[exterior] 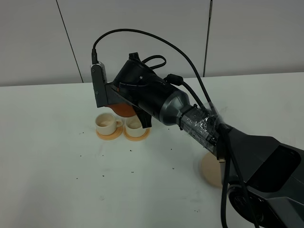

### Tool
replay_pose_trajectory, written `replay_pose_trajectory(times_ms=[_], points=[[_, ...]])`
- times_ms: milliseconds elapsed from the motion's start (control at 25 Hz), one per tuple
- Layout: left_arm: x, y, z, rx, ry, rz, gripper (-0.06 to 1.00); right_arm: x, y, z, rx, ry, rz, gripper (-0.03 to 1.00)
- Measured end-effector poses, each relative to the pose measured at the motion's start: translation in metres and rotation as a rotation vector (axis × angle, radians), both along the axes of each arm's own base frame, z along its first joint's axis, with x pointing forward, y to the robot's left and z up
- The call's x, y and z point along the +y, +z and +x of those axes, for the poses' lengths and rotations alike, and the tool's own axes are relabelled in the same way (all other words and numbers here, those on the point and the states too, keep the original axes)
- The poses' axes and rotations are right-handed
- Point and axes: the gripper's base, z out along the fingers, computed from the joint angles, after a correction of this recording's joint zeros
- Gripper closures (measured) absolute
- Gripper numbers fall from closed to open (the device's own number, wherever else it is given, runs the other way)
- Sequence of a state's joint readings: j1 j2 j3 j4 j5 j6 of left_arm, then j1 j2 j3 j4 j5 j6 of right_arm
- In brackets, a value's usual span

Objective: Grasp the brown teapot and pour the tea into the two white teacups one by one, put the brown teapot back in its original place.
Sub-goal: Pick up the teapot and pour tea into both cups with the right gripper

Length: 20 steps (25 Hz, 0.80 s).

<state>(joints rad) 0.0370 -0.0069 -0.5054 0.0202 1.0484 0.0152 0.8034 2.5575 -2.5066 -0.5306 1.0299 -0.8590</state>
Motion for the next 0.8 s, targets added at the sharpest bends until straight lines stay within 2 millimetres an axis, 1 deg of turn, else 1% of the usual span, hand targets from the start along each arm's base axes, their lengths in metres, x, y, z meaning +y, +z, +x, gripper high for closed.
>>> replay_pose_trajectory(times_ms=[680, 800], points=[[0.0, 0.0, 0.0, 0.0, 0.0, 0.0, 0.71, 0.0013, 0.0017, 0.0016, -0.03, 0.038, -0.017, 0.87], [0.0, 0.0, 0.0, 0.0, 0.0, 0.0, 0.71, 0.0018, -0.0031, 0.0023, -0.025, 0.038, -0.024, 0.87]])
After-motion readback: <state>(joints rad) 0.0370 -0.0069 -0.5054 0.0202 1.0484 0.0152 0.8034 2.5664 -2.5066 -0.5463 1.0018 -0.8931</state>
